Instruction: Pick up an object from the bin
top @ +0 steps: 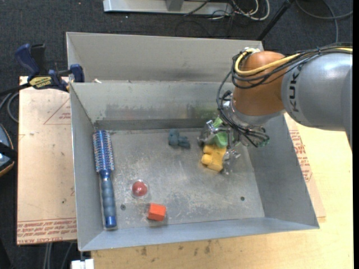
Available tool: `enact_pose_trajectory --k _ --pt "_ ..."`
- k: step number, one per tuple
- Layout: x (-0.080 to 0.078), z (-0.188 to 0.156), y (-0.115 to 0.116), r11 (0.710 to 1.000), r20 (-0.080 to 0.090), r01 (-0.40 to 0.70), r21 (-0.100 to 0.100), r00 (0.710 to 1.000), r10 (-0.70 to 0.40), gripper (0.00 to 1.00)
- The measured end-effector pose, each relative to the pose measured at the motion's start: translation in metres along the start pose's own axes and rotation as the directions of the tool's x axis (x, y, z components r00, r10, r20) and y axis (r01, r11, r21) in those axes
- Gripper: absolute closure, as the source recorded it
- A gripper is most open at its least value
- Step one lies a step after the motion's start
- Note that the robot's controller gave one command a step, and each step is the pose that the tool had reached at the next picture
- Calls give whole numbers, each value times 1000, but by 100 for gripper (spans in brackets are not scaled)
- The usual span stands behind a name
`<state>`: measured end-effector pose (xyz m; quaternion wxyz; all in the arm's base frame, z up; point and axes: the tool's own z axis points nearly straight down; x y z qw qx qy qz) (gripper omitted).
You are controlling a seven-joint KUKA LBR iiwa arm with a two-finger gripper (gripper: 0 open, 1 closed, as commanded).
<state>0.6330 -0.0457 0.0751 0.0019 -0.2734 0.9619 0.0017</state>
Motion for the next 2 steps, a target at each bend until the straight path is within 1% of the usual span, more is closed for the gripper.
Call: enact_pose_trajectory --k 1,2 --pt "-1 -2 -1 1000 8 -1 5 1000 1 100" --pt "-7 -152 -5 1000 7 1 9 1000 -1 100"
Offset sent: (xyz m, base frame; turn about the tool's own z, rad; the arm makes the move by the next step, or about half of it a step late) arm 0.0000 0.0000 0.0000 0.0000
